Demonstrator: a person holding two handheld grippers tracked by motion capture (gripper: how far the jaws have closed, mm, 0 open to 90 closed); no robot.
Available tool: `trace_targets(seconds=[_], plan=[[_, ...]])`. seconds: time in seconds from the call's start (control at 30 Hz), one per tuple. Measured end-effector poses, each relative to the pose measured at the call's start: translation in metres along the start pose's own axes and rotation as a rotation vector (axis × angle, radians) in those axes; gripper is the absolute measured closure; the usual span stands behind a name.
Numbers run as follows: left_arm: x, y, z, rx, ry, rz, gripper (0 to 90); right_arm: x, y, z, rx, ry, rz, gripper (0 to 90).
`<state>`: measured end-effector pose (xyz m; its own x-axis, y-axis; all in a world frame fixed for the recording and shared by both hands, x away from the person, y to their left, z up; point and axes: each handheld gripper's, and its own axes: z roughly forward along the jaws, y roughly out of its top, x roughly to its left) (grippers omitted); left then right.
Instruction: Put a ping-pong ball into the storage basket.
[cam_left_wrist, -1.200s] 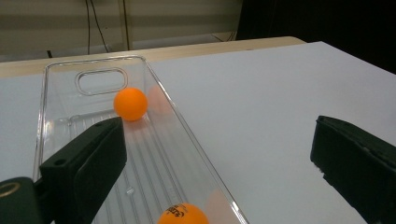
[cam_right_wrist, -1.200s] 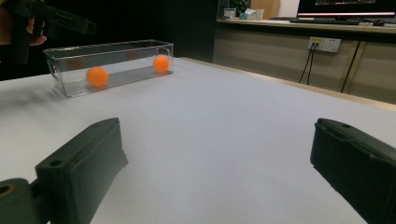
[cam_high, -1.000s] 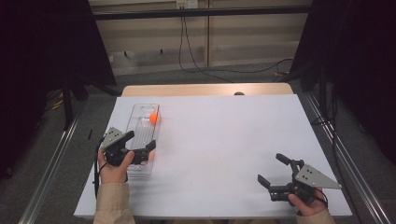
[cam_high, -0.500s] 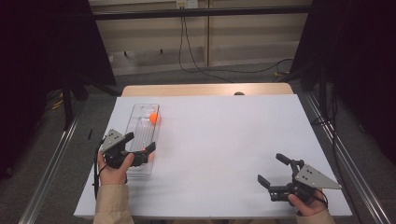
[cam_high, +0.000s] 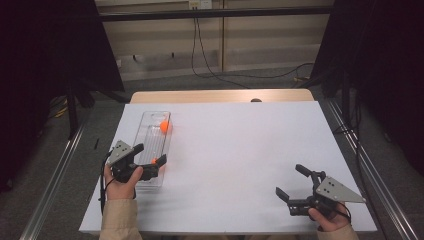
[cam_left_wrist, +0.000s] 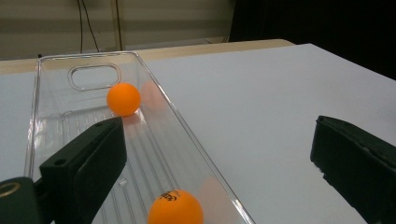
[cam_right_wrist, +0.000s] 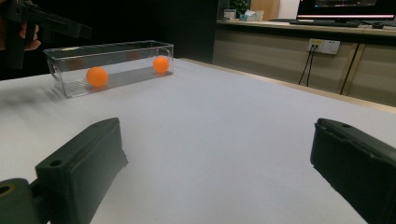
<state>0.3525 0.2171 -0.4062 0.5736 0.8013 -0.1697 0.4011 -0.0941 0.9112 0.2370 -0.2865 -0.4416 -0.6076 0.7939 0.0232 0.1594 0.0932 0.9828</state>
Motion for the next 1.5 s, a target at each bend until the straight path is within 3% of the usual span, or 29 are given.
trace_targets(seconds=[0.3,0.7,1.5], plan=[[0.001,-0.004,-0.002,-0.002,-0.001,0.014,3.7,0.001,0.000,0.000,0.000,0.002,0.001,2.1],[-0.002,-0.009,-0.010,-0.047,0.007,0.040,3.7,0.000,0.000,0.000,0.000,0.001,0.000,2.1],[0.003,-0.023,-0.019,-0.075,0.006,0.034,3.6,0.000,0.000,0.001,0.003,0.003,0.000,2.1]])
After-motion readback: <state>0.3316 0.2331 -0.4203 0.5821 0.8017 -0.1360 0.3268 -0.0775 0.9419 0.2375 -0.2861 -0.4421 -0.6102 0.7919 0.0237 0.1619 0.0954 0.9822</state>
